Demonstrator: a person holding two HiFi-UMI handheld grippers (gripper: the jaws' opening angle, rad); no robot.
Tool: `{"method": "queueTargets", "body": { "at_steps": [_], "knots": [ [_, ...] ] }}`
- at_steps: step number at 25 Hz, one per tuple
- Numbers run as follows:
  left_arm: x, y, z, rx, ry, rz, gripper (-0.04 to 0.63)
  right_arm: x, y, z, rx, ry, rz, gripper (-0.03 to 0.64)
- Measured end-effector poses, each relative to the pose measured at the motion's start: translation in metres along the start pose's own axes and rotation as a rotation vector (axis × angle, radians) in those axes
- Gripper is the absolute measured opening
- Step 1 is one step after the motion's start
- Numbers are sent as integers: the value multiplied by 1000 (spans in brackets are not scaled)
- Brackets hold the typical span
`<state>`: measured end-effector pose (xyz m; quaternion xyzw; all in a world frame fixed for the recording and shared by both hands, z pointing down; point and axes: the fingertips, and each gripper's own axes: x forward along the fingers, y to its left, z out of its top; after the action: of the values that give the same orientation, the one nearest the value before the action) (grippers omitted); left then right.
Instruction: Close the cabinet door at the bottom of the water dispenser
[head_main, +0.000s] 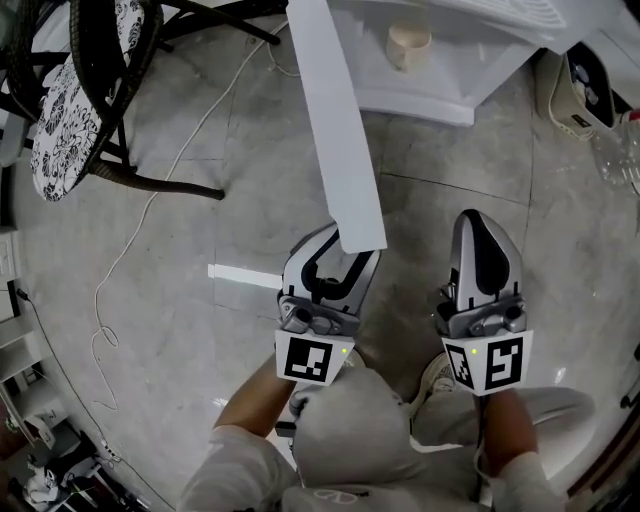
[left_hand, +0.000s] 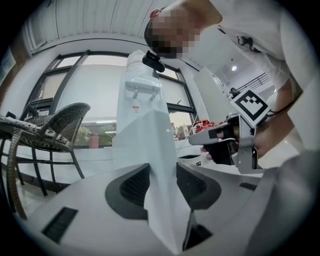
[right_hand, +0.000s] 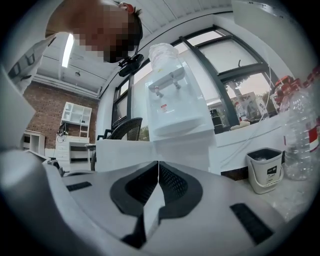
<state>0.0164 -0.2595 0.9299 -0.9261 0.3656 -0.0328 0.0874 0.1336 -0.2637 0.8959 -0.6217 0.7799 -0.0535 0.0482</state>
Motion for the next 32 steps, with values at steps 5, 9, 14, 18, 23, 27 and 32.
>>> {"method": "queueTargets", "body": {
  "at_steps": [5, 9, 14, 18, 23, 27, 32],
  "knots": [
    [25, -22, 11, 42, -45, -66, 164, -6, -18, 2, -2, -11, -39, 14],
    [46, -40, 15, 48, -66, -132, 147, -11, -37, 8, -9, -25, -86, 14],
    [75, -57, 20, 20, -85, -192, 137, -15, -62, 10, -8, -30, -137, 14],
    [100, -68, 24, -13, -91, -217, 137, -9, -75, 10, -16, -26, -155, 14],
    [131, -70, 35, -38, -97, -228, 135, 0, -95, 17, -14, -49, -191, 14],
    [153, -70, 38, -26, -83, -236, 121, 3, -111, 25, -14, -72, -218, 14],
    [172, -72, 40, -25, -80, -242, 115, 13, -122, 32, -13, -92, -223, 14]
  ]
}}
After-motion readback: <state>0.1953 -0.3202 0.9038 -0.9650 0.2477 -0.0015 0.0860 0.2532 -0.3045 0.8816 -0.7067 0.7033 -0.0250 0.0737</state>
